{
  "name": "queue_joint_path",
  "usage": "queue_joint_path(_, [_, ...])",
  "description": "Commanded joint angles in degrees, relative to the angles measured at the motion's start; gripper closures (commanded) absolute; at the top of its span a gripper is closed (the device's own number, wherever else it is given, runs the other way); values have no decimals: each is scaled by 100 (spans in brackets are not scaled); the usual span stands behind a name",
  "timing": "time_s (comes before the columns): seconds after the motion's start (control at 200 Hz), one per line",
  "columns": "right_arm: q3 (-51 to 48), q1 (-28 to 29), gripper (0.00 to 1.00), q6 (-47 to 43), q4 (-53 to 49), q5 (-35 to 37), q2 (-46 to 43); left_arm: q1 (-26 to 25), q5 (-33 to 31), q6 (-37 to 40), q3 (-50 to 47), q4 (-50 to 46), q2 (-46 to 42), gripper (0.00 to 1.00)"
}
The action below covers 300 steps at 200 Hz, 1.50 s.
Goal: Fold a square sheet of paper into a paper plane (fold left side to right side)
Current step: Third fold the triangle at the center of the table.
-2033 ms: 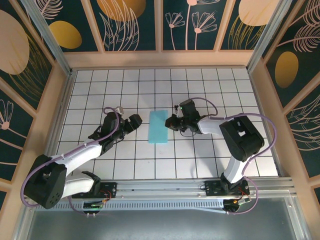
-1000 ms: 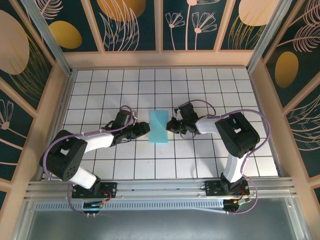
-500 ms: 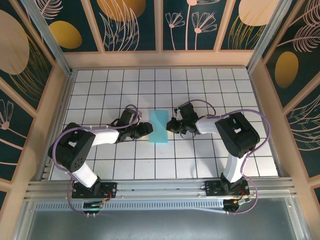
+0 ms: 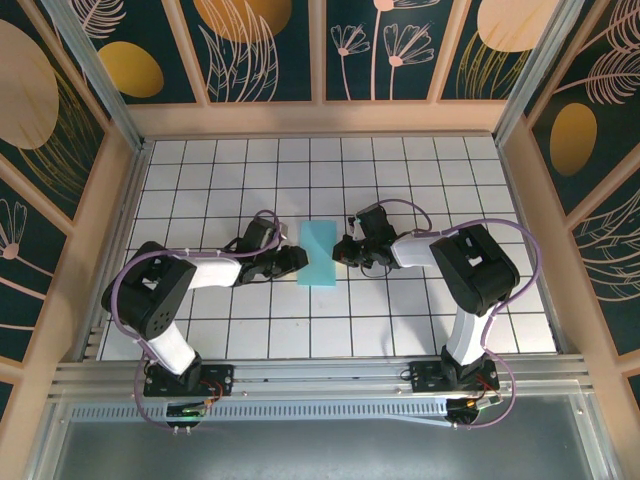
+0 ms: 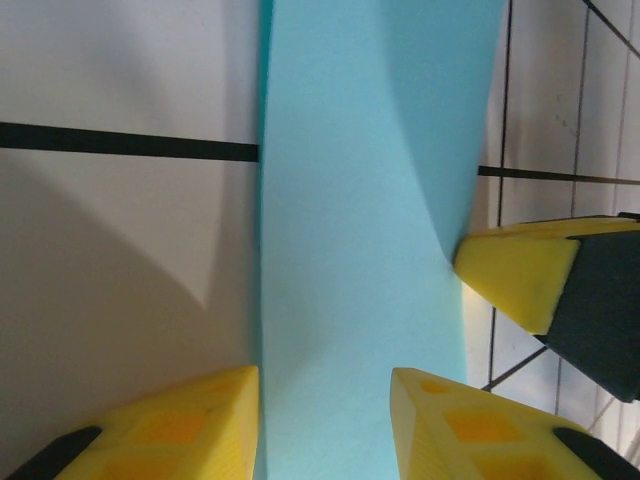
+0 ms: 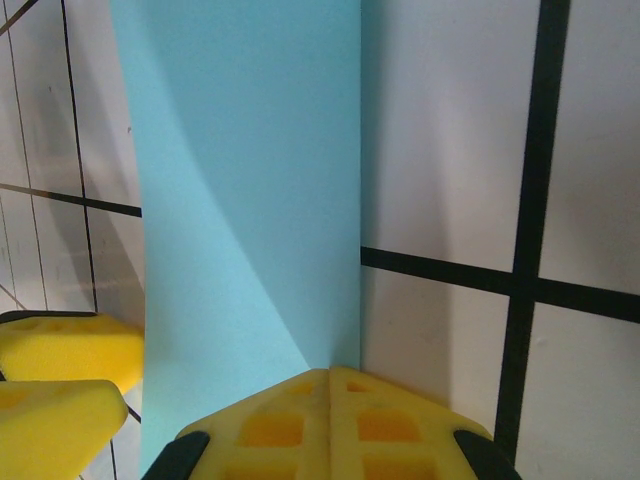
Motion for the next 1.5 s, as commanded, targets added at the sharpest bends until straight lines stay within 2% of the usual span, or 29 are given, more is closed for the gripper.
queue_joint_path(0.0, [1,42,100,-83,-239,166,194,-48,237,-110,63,300,86,62])
queue_joint_path(0.28, [11,42,100,-103,-248,155,190,-49,106,-122,102,306,86,62])
queue_joint_path(0.651, [-50,42,100,-137,-76,315,-73,-55,-3,-229,10,270,18,93])
queue_joint_path(0.761, [-34,42,100,-184,-54,434,-255,-58,-48,-377,-67,322,-93,98])
queue_joint_path(0.856, [-70,42,93,-253,-4,620,-516,-58,-64,-535,-155,433,-201,100])
queue_joint_path(1.206, [-449,34,57,-859,-84,1643,-1857,-110,-207,-879,-345,490,-486,100])
queue_joint_path(1.496, [-1207,33,39,-1545,-34,2375,-3294,-176,-271,-1123,-363,483,-526,100])
